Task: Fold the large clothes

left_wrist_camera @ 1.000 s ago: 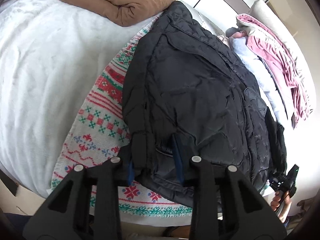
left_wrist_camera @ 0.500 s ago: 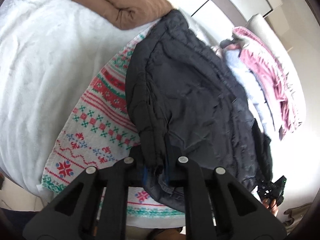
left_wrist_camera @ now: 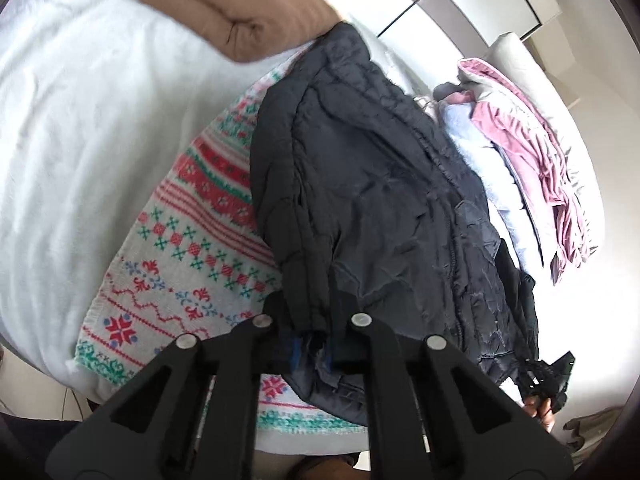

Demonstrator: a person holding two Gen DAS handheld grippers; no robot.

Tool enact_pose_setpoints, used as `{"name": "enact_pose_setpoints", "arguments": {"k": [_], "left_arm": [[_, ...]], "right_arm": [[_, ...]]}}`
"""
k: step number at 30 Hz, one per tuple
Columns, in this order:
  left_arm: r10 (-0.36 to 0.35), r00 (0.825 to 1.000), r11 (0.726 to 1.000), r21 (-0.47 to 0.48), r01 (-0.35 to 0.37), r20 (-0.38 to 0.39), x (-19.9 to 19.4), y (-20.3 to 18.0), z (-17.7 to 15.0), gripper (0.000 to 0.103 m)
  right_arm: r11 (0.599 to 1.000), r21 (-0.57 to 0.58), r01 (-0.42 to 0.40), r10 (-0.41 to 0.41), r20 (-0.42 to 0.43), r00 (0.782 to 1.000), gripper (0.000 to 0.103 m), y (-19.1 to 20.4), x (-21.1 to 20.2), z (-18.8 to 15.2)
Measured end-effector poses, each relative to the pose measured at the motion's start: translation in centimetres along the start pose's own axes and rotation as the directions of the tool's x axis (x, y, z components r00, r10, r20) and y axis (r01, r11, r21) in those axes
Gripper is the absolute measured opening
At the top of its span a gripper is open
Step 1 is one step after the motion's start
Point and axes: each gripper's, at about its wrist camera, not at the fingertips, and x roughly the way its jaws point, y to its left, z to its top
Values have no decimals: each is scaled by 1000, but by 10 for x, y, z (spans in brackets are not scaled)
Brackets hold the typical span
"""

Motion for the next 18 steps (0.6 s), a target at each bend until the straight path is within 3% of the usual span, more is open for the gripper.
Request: {"name": "enact_pose_setpoints", "arguments": {"k": [6, 18], "left_arm": [[12, 1000, 1000, 11, -12, 24, -29, -5, -3, 8], [18, 999, 998, 55, -21, 51, -84, -12, -42, 8]], "right_arm": [[996, -1, -89, 89, 51, 995, 4, 3, -40, -16], [972, 64, -227, 218, 120, 969, 4, -6, -98, -41]]}}
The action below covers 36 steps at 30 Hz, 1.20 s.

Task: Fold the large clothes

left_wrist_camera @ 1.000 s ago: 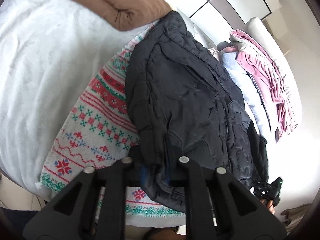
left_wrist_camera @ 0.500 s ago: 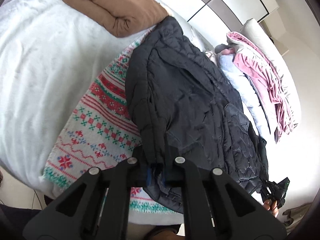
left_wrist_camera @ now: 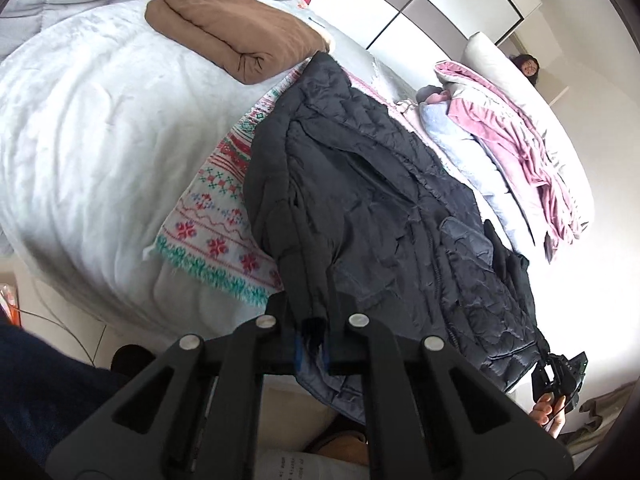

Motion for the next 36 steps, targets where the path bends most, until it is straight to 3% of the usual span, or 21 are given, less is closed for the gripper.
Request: {"name": "enact_pose_setpoints", "arguments": {"k": [9, 11, 15, 26, 36], "left_arm": [[-72, 994, 997, 10, 72, 77, -57, -24, 0, 7], [-71, 993, 997, 35, 68, 93, -61, -30, 3, 7], [-66, 995, 998, -1, 67, 76, -48, -30, 11, 7], [-74, 990, 997, -14, 76, 121, -53, -36, 38, 7], [-65, 985, 998, -14, 68, 160, -37, -56, 84, 7]], "right_arm": [[992, -15, -123, 124, 55, 991, 4, 23, -54, -12], [993, -41, -114, 117, 61, 991, 4, 29, -56, -12], [993, 3, -117, 117, 56, 992, 4, 21, -49, -11], [986, -17, -166, 167, 82, 983, 4, 31, -45, 5], [982, -24, -189, 190, 118, 975, 4, 53, -10, 46]]}}
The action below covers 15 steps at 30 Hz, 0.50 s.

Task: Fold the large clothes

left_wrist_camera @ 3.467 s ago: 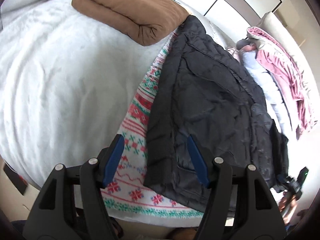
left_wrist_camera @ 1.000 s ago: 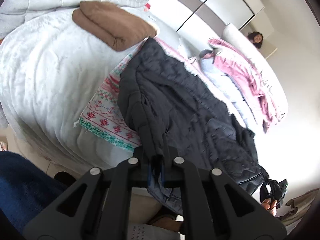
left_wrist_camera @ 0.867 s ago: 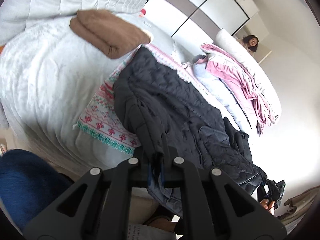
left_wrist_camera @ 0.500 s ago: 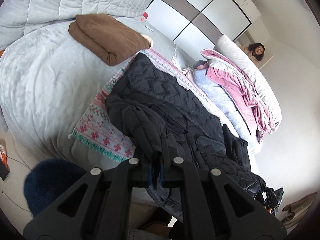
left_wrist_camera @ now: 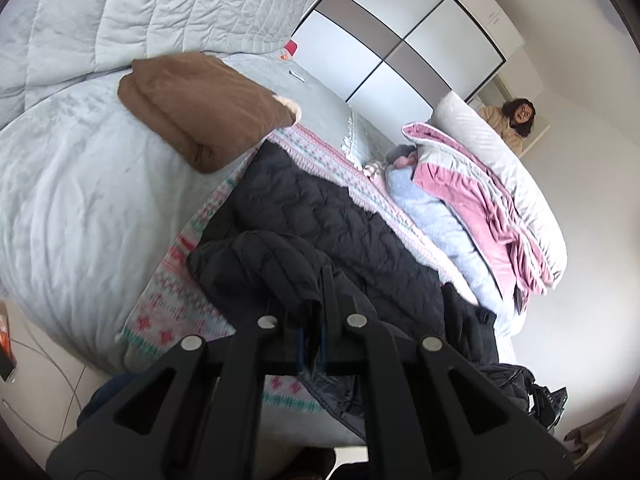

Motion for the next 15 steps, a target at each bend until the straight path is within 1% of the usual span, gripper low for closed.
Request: {"name": "enact_pose_setpoints", "arguments": {"k": [5, 8, 12, 15], "left_arm": [[11, 1000, 1000, -6, -11, 23, 26, -16, 31, 7], [21, 999, 1000, -14, -20, 28, 42, -20, 44, 7], [32, 999, 999, -26, -31, 14, 65, -17, 59, 7], [57, 998, 998, -11, -57, -9, 95, -27, 83, 7]], "right_arm": [[1000, 16, -4, 3, 31, 1000, 4, 5, 33, 27], [1000, 10, 7, -8, 45, 999, 4, 11, 52, 39], [999, 19, 26, -27, 49, 998, 4, 8, 79, 54], [998, 24, 52, -53, 40, 998, 4, 5, 107, 69]]}}
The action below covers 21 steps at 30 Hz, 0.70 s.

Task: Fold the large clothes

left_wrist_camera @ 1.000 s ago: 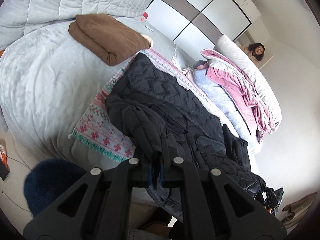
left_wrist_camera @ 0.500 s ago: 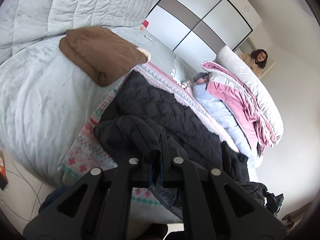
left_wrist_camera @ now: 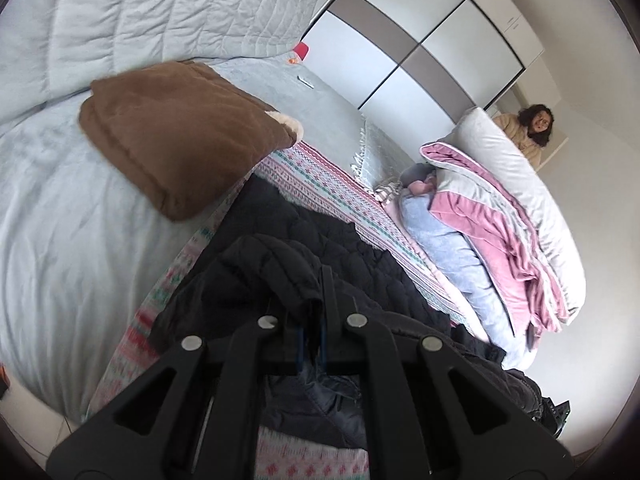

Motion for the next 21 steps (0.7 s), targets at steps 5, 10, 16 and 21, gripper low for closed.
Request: {"name": "enact_pose_setpoints", "arguments": {"k": [5, 10, 16, 21], "left_arm": [[104, 994, 994, 45, -102, -36, 84, -27, 51, 7], [187, 972, 982, -14, -191, -144, 187, -8, 79, 9], [195, 942, 974, -60, -219, -273, 258, 29, 76, 17], [118, 955, 988, -60, -139, -272, 256, 28, 88, 44]], "right_arm": [[997, -3, 79, -79, -44, 996, 4, -2, 89, 43], [978, 13, 210, -205, -162, 965, 5, -31, 201, 77], [932, 66, 357, -330, -260, 908, 9, -93, 285, 73], [914, 72, 398, -363, -290, 886, 24, -111, 296, 72]]}}
